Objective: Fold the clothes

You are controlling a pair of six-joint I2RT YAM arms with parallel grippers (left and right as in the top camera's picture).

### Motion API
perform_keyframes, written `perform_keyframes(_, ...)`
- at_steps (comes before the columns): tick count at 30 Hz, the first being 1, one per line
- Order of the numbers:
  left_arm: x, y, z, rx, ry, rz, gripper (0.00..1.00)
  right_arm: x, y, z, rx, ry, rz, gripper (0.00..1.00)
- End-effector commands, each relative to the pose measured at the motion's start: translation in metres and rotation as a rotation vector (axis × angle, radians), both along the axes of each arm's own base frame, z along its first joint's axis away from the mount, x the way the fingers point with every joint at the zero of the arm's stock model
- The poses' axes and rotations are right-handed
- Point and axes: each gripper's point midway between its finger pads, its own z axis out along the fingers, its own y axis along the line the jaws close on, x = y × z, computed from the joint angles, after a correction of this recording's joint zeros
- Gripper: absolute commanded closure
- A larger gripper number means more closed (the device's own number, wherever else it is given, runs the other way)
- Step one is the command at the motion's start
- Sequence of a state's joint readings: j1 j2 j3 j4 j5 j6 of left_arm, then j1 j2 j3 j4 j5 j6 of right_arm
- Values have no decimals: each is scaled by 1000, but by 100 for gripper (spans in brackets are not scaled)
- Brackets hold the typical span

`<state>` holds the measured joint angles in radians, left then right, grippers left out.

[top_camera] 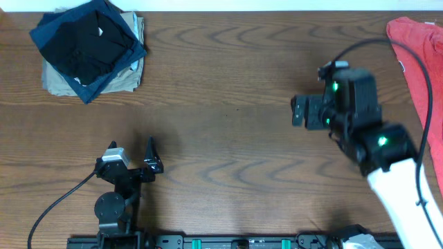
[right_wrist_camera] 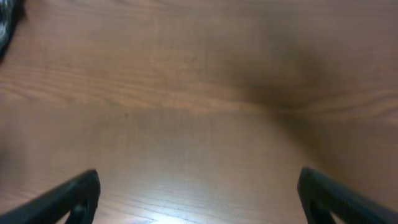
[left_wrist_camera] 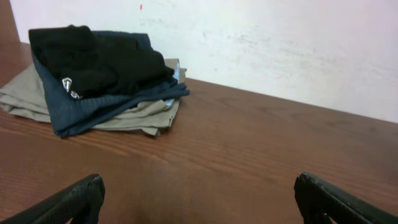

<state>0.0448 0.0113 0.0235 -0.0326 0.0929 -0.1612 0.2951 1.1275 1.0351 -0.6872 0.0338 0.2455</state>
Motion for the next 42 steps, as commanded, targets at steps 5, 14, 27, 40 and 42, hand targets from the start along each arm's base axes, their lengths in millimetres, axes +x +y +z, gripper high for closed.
perform_keyframes(5, -1, 1, -15, -11, 42, 6, 2, -45, 16, -47, 106, -207, 167, 1)
perform_keyframes(14, -1, 1, -15, -11, 42, 6, 2, -81, -14, -59, 170, -469, 122, 1)
perform_keyframes(27, -1, 1, -15, -11, 42, 6, 2, -89, -23, -60, 107, -650, 166, 1)
perform_keyframes(40, -1, 1, -15, -11, 42, 6, 2, -73, -67, -59, -111, -733, -25, 1)
perform_keyframes(42, -1, 1, -15, -11, 42, 6, 2, -73, -69, -59, -148, -736, -25, 1)
